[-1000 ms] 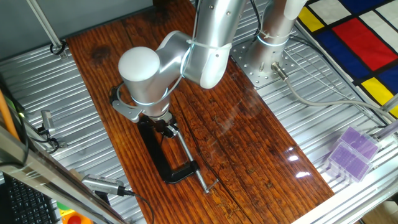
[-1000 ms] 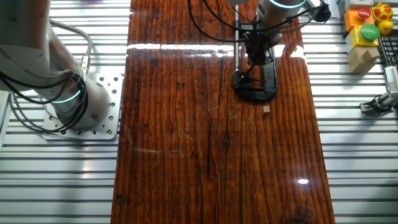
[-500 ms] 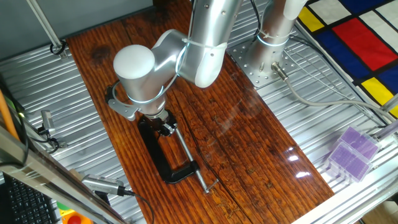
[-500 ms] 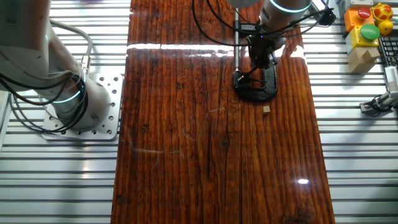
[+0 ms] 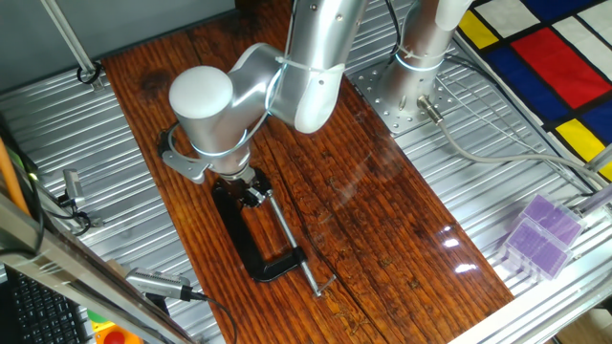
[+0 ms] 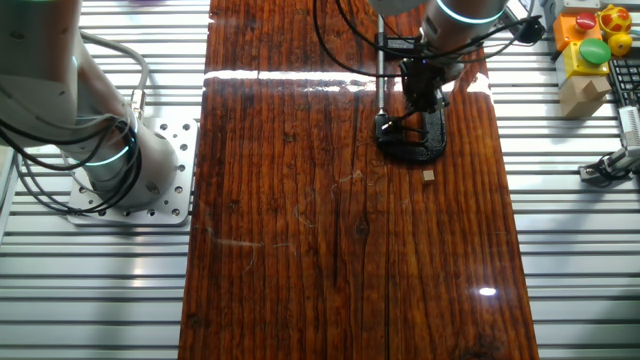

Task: Turn the hands of a clock

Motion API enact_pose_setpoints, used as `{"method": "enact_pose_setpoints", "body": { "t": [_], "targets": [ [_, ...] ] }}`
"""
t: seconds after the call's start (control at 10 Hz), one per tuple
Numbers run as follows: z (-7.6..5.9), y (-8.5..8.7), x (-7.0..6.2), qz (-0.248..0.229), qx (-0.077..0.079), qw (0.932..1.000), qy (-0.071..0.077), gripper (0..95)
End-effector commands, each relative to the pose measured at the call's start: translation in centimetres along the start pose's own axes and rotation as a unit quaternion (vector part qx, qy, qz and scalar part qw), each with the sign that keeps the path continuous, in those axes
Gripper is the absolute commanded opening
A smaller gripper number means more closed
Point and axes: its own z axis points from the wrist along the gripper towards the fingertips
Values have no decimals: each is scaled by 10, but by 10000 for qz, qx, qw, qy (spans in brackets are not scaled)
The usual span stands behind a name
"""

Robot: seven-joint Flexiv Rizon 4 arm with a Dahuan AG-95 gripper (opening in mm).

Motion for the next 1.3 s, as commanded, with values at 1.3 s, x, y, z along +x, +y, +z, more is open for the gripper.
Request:
{"method": "enact_pose_setpoints", "body": {
  "t": [1.3],
  "targets": [
    [-3, -16, 7, -197, -2, 9998, -6, 0]
  ]
}}
